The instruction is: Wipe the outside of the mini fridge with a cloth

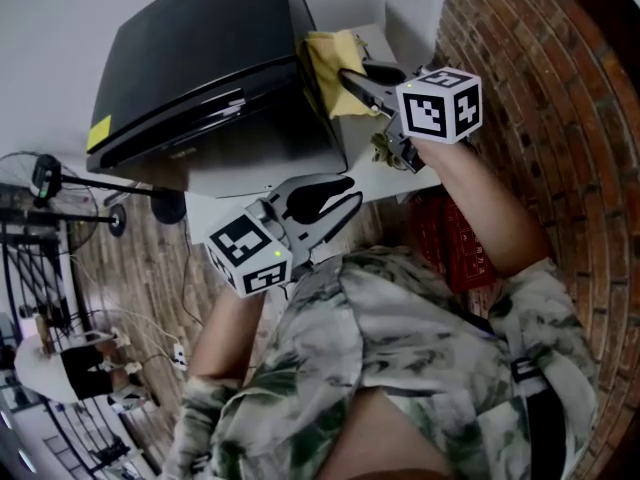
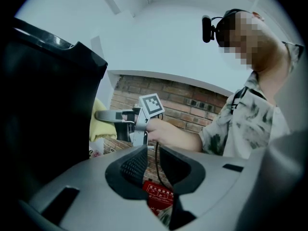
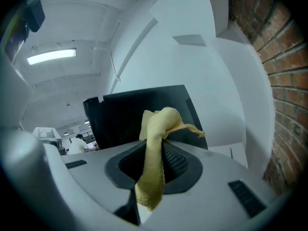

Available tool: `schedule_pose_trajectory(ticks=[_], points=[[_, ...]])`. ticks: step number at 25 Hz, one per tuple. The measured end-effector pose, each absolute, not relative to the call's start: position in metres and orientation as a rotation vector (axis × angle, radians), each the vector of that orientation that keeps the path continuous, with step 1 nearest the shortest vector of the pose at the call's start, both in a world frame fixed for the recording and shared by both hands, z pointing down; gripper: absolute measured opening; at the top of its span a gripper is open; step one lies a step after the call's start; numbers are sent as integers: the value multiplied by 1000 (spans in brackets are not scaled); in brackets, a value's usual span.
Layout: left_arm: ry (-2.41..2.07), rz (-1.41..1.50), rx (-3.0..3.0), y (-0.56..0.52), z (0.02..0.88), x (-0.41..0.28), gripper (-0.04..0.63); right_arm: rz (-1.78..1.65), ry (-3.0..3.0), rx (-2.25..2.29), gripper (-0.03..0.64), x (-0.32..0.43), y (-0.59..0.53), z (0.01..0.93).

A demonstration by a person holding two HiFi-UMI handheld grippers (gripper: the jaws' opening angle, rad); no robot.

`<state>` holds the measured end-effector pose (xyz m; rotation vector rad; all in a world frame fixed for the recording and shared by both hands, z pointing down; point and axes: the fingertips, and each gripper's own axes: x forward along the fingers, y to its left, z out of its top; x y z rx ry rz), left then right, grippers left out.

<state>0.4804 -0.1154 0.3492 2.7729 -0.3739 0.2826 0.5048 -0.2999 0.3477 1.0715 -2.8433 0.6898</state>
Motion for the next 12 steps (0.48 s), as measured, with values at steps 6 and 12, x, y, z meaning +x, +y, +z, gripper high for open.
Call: schedule_pose_trajectory(ticks=[6, 12], points=[[-412, 285, 2755, -115, 354, 474, 80, 708, -2731, 1042, 87, 493, -299, 411], [-445, 289, 2738, -113, 358, 468, 80, 714, -2619, 1039, 87, 491, -300, 471]])
